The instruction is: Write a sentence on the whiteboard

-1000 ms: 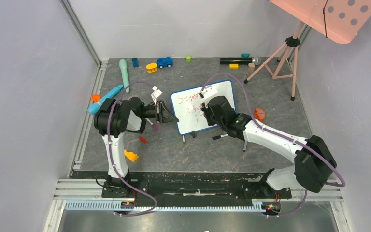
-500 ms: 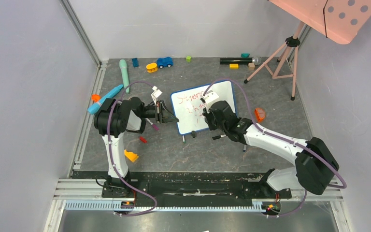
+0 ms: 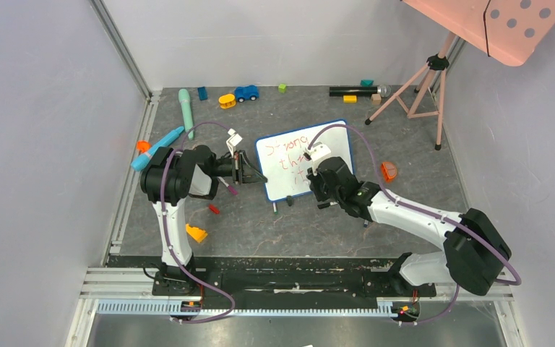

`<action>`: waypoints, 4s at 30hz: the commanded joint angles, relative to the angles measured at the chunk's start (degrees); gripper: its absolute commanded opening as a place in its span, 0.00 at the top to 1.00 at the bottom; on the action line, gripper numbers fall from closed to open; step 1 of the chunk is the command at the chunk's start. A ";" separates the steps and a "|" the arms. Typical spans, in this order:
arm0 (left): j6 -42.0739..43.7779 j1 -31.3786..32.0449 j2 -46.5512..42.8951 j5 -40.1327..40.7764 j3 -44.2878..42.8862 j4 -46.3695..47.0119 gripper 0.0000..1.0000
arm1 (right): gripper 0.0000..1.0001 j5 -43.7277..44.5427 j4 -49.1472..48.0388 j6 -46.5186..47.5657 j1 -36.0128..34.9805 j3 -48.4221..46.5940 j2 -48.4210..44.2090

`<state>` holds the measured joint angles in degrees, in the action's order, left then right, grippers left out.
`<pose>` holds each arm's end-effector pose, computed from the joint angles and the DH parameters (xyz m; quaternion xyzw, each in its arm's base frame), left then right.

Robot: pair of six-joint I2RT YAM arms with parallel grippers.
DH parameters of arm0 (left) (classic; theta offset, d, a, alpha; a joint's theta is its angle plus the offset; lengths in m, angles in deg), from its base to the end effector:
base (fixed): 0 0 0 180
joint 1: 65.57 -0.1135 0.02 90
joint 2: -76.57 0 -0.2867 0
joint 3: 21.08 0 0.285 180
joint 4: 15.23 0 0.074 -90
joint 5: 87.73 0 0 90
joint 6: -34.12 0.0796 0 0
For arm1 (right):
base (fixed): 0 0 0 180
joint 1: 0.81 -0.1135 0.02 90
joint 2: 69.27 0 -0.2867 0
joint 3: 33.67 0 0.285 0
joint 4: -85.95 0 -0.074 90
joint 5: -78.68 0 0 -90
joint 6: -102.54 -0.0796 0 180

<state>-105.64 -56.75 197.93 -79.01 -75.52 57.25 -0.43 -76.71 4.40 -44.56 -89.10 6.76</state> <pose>0.3502 -0.1340 0.1045 0.2736 0.6464 -0.6566 0.2760 0.2542 0.2226 0.1979 -0.2339 0.8644 0.1145 0.4301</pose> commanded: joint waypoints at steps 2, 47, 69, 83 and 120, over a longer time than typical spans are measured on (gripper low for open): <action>-0.80 0.95 -0.12 -3.02 -0.43 4.57 0.98 | 1.00 4.37 0.55 0.23 0.33 -0.97 -1.04; -0.87 1.05 -0.11 -3.10 -0.43 4.57 0.98 | 1.00 -0.08 2.72 -0.89 6.83 -1.48 -3.81; -0.79 1.02 -0.17 -3.14 -0.43 4.57 0.98 | 1.00 -1.96 0.98 0.19 7.48 -4.19 -0.33; -0.87 1.02 -0.07 -3.16 -0.52 4.57 0.98 | 1.00 -3.91 0.73 -1.78 7.48 1.67 -2.64; -0.96 1.02 -0.08 -3.27 -0.61 4.57 0.98 | 1.00 0.24 2.31 -0.18 8.33 -3.56 -0.23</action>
<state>-105.64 -56.70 197.93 -78.85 -75.52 57.43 -1.78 -71.51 4.18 -36.91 -92.55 6.37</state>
